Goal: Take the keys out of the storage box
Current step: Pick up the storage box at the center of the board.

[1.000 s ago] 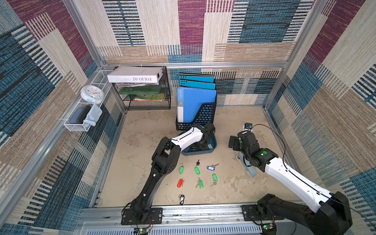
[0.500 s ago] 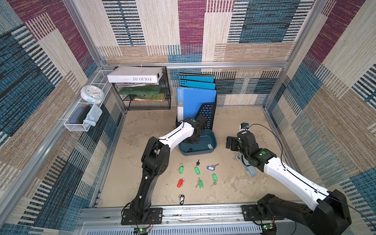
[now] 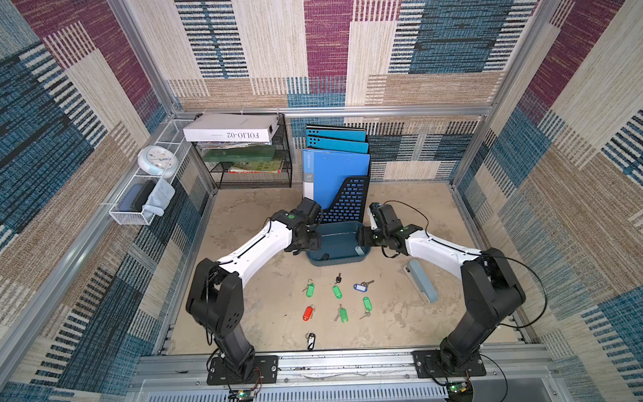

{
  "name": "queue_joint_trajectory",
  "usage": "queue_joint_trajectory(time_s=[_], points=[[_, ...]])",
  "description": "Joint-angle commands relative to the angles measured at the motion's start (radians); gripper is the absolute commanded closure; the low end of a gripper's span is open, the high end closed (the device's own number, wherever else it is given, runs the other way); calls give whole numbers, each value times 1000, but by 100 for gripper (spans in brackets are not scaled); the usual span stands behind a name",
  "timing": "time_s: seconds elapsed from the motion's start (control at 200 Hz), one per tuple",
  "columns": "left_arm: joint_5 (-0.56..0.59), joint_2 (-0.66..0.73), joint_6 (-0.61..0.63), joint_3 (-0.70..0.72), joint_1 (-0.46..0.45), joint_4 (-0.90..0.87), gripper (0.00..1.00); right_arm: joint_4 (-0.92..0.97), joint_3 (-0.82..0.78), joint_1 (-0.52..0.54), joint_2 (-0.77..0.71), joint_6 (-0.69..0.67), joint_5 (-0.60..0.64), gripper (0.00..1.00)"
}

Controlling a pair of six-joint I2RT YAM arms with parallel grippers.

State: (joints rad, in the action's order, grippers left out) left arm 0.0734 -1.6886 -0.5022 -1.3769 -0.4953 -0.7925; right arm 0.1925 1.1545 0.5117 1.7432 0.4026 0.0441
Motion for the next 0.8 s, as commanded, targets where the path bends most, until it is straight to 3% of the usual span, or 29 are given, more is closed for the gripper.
queue_joint_trajectory(time_s=[0.0,0.215,0.401,0.586,0.791], points=[[-131,31,7,73,47,117,18,31,60,-2,62,0,-12,33],[-266,28,-6,164,123,211,16,53,112,-1,159,6,-40,67],[-313,7,-17,160,149,241,15,28,86,-1,154,12,-16,88],[-361,7,-27,159,179,262,15,-164,-43,-1,75,-19,19,100],[-381,32,-22,154,184,260,15,-337,-157,-1,-13,-41,46,100]])
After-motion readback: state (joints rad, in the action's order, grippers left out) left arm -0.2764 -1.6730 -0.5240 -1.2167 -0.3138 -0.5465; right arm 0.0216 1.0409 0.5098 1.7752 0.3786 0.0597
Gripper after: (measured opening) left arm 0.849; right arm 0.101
